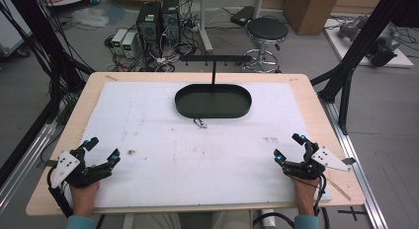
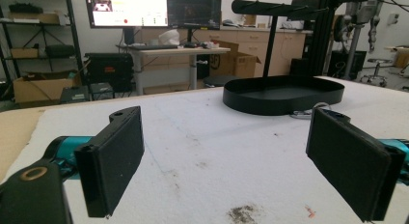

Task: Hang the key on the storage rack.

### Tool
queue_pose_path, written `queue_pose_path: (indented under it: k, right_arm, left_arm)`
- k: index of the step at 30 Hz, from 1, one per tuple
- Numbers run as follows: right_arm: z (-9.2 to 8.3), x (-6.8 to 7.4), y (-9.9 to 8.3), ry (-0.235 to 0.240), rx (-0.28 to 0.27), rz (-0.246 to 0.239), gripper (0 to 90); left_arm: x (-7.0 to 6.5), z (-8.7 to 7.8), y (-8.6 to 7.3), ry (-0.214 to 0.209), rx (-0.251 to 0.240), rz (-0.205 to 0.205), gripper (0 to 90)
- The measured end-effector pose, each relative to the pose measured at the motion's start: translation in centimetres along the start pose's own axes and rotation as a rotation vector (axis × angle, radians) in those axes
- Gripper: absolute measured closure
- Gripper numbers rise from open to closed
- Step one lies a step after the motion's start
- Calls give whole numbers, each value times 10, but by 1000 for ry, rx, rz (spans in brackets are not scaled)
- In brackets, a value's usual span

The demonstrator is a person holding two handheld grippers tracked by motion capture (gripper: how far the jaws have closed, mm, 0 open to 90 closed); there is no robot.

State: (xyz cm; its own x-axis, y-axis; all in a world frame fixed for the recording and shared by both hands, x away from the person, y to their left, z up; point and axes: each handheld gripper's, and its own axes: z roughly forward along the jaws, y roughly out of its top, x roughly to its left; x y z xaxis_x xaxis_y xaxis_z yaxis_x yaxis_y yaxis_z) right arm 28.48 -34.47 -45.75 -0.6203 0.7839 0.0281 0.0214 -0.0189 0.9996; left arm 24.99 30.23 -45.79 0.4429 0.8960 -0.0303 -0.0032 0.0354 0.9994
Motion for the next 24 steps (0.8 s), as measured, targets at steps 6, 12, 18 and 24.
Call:
queue_pose_path:
  k: [6,12,18,24]
  right_arm:
    - [1,0,0,-6,-1,-12,63]
    - [0,0,0,-5,0,-16,63]
    - [1,0,0,-7,-1,-16,64]
    - [2,-1,2,1,29,8,63]
  left_arm:
    - [0,0,0,-3,-3,1,136]
    - [1,0,0,-3,-1,-1,137]
    - [1,-1,0,-6,-1,1,137]
    - [1,-1,0,-5,-1,2,137]
